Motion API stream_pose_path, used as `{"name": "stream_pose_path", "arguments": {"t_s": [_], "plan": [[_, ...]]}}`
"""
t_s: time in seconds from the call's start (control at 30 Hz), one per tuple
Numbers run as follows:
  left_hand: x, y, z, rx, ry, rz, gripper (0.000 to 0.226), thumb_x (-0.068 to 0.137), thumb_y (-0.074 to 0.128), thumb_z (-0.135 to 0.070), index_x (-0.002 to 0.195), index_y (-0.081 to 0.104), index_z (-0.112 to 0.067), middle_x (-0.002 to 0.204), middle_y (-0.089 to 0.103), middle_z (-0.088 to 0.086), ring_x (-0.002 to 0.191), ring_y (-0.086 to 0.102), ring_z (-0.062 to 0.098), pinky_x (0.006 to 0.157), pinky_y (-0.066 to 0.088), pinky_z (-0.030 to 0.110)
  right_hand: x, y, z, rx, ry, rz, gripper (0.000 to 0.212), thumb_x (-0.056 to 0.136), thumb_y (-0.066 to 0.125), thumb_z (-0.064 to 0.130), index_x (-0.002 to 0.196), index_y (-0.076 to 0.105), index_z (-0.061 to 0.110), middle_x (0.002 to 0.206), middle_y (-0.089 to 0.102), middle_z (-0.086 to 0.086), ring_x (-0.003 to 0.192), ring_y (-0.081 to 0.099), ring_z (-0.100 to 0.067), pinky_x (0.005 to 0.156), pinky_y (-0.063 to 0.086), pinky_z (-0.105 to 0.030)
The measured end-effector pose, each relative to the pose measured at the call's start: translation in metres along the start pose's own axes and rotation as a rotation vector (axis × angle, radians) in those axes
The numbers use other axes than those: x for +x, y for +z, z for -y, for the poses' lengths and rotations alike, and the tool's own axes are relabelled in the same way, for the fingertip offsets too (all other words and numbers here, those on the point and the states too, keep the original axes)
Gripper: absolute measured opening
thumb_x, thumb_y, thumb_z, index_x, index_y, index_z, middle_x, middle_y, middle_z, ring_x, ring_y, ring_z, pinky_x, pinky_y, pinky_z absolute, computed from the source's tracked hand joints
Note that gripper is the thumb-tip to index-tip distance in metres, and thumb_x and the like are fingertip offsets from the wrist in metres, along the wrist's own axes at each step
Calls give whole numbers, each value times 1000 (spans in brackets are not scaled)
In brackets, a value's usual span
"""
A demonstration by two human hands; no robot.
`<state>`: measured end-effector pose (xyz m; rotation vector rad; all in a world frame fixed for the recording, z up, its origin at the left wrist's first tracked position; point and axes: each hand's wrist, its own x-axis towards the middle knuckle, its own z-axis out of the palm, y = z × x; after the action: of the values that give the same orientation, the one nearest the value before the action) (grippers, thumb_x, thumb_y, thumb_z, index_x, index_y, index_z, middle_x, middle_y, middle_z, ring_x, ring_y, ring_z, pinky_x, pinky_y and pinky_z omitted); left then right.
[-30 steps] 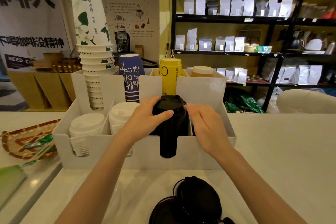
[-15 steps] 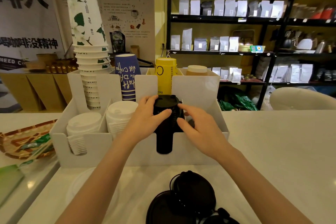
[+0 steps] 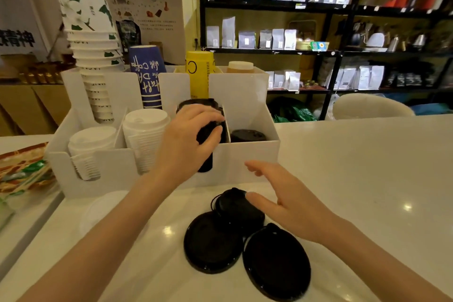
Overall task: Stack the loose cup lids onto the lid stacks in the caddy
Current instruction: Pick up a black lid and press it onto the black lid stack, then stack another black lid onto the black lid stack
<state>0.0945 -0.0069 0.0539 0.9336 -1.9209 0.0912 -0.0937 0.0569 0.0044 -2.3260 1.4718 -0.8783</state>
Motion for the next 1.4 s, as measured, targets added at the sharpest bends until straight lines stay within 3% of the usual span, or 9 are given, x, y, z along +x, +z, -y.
{"name": "stream_pose_path", "arguments": {"t_s": [0.2, 0.37, 0.47, 0.73, 0.83, 1.03, 1.17, 1.27, 1.4], "plan": [[-39, 15, 0, -97, -108, 290, 30, 83, 56, -27, 112, 56, -24, 118, 58, -5, 105, 45, 1, 85, 32, 8, -28, 9, -4, -62, 118, 83, 52, 83, 50, 48, 131, 33, 34, 137, 42, 11, 123, 36, -4, 97, 29, -18], [-67, 23, 3, -159, -313, 627, 59, 76, 56, -48, 129, 41, -25, 130, 51, -5, 110, 45, 4, 92, 37, 23, -28, 12, 0, -90, 194, 112, 50, 82, 51, 50, 127, 41, 29, 131, 50, 6, 117, 43, -11, 93, 35, -26], [-78, 24, 0, -191, -376, 709, 67, 71, 64, -49, 129, 42, -23, 124, 53, -8, 116, 47, 10, 89, 39, 18, -27, 15, -3, -59, 237, 112, 54, 81, 52, 51, 129, 38, 28, 133, 48, 5, 118, 43, -12, 95, 36, -28], [-81, 23, -3, -235, -402, 685, 70, 64, 74, -41, 126, 45, -27, 116, 52, -14, 111, 47, 6, 89, 37, 17, -26, 17, -8, 94, 260, 143, 53, 81, 57, 43, 128, 42, 25, 126, 53, 3, 105, 45, -5, 70, 34, -5], [-77, 20, -4, -249, -404, 652, 68, 62, 75, -39, 123, 48, -27, 105, 51, -23, 104, 47, 1, 79, 35, 6, -26, 16, -9, 163, 258, 61, 49, 80, 61, 39, 125, 46, 26, 113, 53, 10, 109, 46, -6, 77, 36, -11], [-57, 5, -5, -278, -388, 591, 73, 58, 79, -35, 124, 47, -28, 114, 52, -17, 110, 47, 3, 92, 39, 21, -12, 9, -10, 395, 319, -39, 59, 67, 75, 35, 120, 51, 24, 119, 59, 4, 104, 56, -8, 91, 50, -34], [-38, -8, -3, -366, -370, 563, 65, 57, 80, -31, 114, 49, -39, 110, 59, -19, 107, 52, 0, 91, 41, 18, 4, -4, -1, 421, 255, -137, 54, 63, 78, 33, 111, 55, 28, 112, 60, 5, 99, 57, -8, 84, 52, -30], [-24, -16, -2, -433, -385, 480, 73, 56, 82, -24, 122, 50, -28, 117, 60, -11, 111, 52, 3, 98, 40, 25, 20, -16, 8, 399, 189, -208, 55, 60, 79, 34, 110, 57, 26, 108, 60, 5, 99, 57, -10, 84, 52, -30], [-4, -22, 5, -488, -375, 369, 92, 39, 81, -42, 124, 48, -28, 125, 56, -6, 118, 50, 7, 101, 41, 29, 43, -30, 23, 358, 76, -302, 69, 49, 73, 51, 110, 59, 22, 102, 61, 7, 93, 59, -6, 79, 51, -22]]}}
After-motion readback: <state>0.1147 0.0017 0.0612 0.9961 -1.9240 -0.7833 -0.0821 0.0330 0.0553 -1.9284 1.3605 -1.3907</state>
